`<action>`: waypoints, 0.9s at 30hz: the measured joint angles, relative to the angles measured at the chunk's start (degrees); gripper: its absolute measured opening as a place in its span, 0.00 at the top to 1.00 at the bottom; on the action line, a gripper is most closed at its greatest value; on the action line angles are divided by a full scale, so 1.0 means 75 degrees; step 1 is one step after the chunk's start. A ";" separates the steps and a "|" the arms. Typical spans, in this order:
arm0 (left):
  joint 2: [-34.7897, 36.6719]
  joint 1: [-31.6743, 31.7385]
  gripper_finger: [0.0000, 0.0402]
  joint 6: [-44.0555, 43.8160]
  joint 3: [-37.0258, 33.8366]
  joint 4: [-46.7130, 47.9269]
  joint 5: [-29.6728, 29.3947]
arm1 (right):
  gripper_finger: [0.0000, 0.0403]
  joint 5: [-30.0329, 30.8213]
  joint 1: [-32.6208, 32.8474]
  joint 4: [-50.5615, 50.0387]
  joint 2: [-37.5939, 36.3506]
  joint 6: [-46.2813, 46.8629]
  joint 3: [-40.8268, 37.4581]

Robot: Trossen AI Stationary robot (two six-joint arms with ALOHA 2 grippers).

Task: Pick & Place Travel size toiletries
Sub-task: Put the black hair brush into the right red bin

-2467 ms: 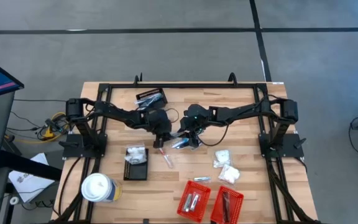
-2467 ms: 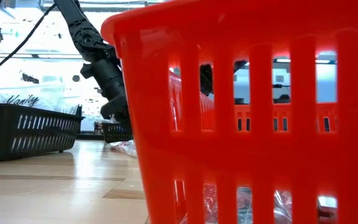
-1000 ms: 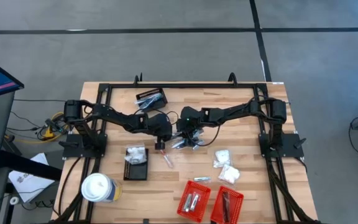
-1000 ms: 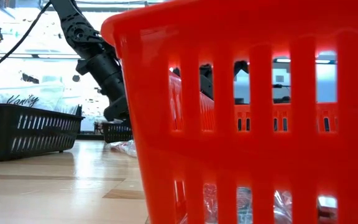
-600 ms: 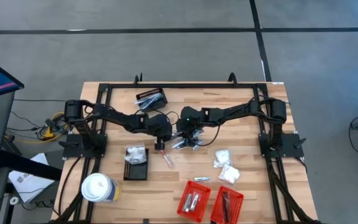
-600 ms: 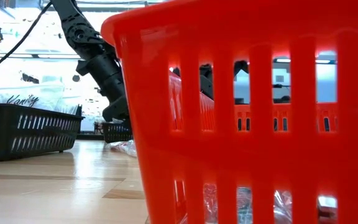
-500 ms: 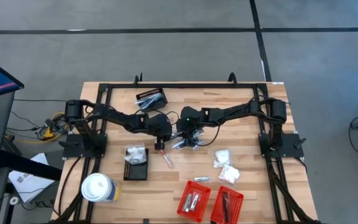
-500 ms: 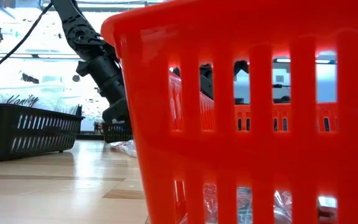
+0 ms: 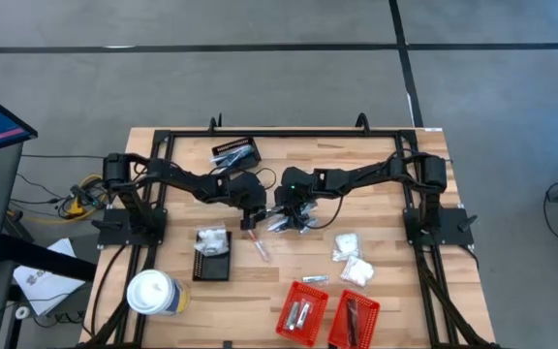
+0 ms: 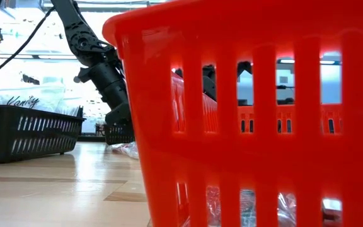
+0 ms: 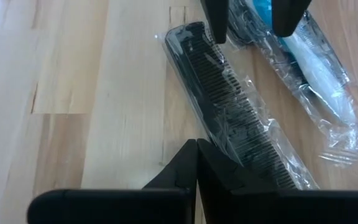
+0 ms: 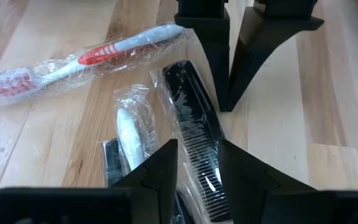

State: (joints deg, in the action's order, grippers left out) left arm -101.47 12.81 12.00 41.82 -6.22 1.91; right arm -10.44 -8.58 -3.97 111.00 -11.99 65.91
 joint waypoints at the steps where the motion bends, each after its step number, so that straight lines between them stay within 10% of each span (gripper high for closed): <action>1: -0.0003 -0.0014 1.00 0.0000 -0.0005 -0.0013 -0.0011 | 0.73 0.0003 0.0000 0.0000 0.0000 -0.0001 0.0000; 27: 0.0449 -0.0479 1.00 0.0136 -0.0046 -0.0235 -0.0089 | 0.67 0.0462 0.0350 0.0139 0.0000 -0.0650 -0.0003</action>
State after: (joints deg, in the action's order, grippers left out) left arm -98.10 9.21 13.02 41.47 -7.98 1.23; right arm -6.97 -5.96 -2.93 111.00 -16.87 65.89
